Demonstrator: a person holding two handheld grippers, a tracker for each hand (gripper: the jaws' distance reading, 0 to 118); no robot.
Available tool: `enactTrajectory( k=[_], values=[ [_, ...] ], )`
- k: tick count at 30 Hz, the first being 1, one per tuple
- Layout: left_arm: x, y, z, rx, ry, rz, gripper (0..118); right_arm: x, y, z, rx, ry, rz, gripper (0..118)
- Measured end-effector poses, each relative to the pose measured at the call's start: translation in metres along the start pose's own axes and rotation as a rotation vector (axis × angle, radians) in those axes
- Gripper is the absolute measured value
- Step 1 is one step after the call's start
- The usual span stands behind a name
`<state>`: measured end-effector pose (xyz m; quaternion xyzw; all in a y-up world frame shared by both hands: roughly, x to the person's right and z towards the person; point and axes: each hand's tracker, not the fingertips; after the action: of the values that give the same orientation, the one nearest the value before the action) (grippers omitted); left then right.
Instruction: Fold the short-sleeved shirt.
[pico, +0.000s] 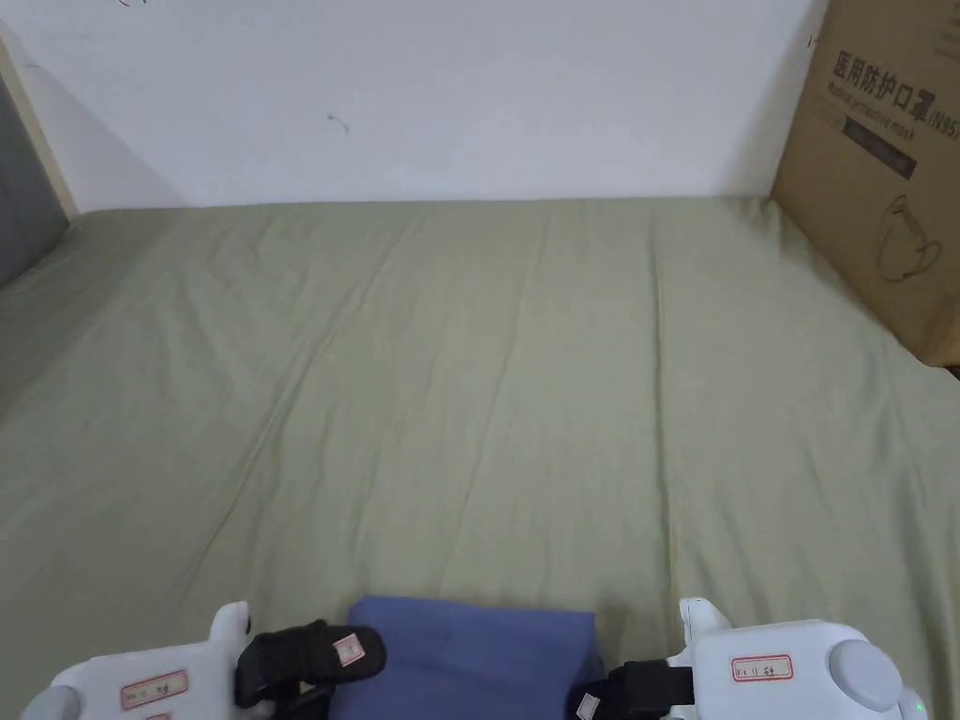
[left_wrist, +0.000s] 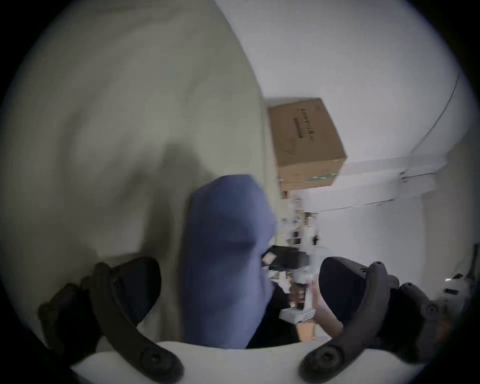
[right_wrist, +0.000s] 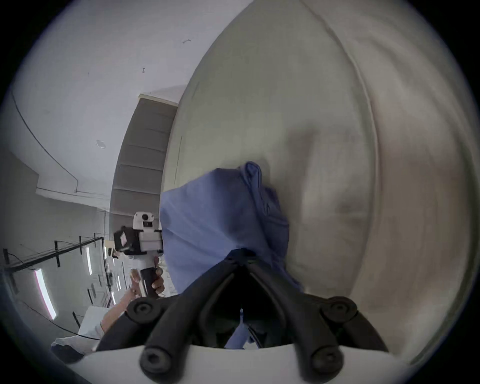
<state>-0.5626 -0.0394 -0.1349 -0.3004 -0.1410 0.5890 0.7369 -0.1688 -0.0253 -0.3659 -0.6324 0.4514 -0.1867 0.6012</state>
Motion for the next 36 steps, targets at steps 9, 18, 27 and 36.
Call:
enactTrajectory(
  k=[9,18,27,36],
  values=[
    [-0.018,0.008,-0.049,-0.124,-0.155,0.077,114,0.009,-0.002,-0.001,0.009,0.04,-0.073,0],
    [0.027,-0.008,-0.027,-0.054,0.236,-0.155,26,-0.019,-0.006,0.009,0.043,-0.033,0.043,0],
    [0.107,0.04,0.073,0.107,0.546,-0.405,26,-0.1,-0.018,0.073,0.156,-0.033,0.294,0],
    [0.085,0.107,0.178,0.153,1.171,-0.46,26,-0.12,-0.029,0.092,0.18,-0.15,0.36,0]
  ],
)
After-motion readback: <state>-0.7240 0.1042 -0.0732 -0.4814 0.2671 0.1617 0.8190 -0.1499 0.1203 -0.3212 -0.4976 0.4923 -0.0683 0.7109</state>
